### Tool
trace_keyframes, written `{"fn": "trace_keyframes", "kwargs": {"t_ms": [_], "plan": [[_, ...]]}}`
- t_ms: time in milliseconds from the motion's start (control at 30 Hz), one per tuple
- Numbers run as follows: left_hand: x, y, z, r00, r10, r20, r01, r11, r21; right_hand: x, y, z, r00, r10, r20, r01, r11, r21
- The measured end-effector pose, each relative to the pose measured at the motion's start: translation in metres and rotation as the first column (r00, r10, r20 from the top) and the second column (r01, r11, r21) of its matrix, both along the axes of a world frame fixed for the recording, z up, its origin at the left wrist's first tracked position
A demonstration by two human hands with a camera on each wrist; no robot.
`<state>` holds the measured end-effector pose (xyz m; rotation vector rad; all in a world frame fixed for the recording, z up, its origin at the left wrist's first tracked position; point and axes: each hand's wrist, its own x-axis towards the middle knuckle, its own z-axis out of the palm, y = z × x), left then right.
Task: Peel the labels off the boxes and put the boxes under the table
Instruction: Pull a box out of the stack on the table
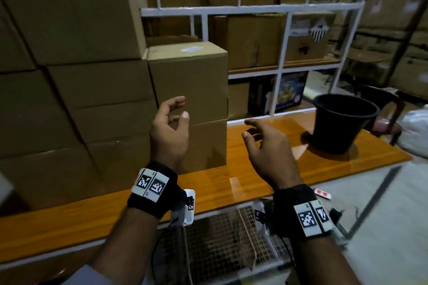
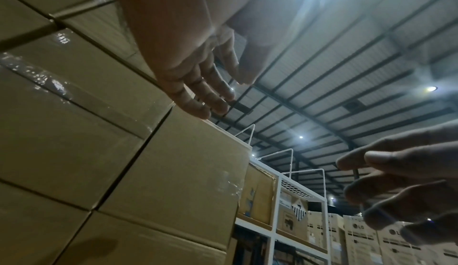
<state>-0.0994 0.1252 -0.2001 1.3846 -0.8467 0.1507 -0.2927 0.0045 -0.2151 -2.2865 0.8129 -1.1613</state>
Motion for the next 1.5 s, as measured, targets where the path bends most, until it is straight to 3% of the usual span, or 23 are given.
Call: {"fn": "trace_keyframes", "kwargs": {"t_ms": [233,467,633,767,933,1067,1200,1400,1500], "plan": [[0.038,-0.041,0.038,0.982,0.166,0.089,-0.175,0.979,0.106,0.051,-0.052,0.038,0.997,0.067,0.032,-0.065,0.996,-0.057],[0.073,-0.105,0.073,0.917,0.363,0.166,-0.391,0.901,0.19,0.103,-0.131,0.07,0.981,0.172,0.084,-0.165,0.982,-0.093],[0.093,-0.146,0.073,0.839,0.514,0.177,-0.544,0.795,0.269,0.141,-0.187,0.085,0.974,0.219,0.057,-0.209,0.968,-0.141],[0.105,-0.162,0.072,0.775,0.625,0.091,-0.612,0.708,0.353,0.173,-0.214,0.095,0.955,0.297,-0.023,-0.298,0.95,-0.092],[0.109,-0.172,0.071,0.727,0.683,0.069,-0.668,0.68,0.303,0.205,-0.232,0.096,0.898,0.422,-0.123,-0.424,0.906,0.012],[0.113,-0.179,0.074,0.739,0.672,0.033,-0.654,0.705,0.275,0.211,-0.245,0.092,0.895,0.447,-0.003,-0.447,0.895,0.003],[0.11,-0.194,0.079,0.707,0.706,0.032,-0.685,0.674,0.276,0.214,-0.257,0.093,0.898,0.425,0.116,-0.429,0.903,0.003],[0.119,-0.201,0.079,0.647,0.762,-0.008,-0.741,0.632,0.229,0.219,-0.271,0.096,0.908,0.407,0.097,-0.399,0.912,-0.095],[0.126,-0.199,0.085,0.633,0.774,0.006,-0.762,0.622,0.182,0.213,-0.279,0.094,0.887,0.432,0.166,-0.419,0.902,-0.105]]}}
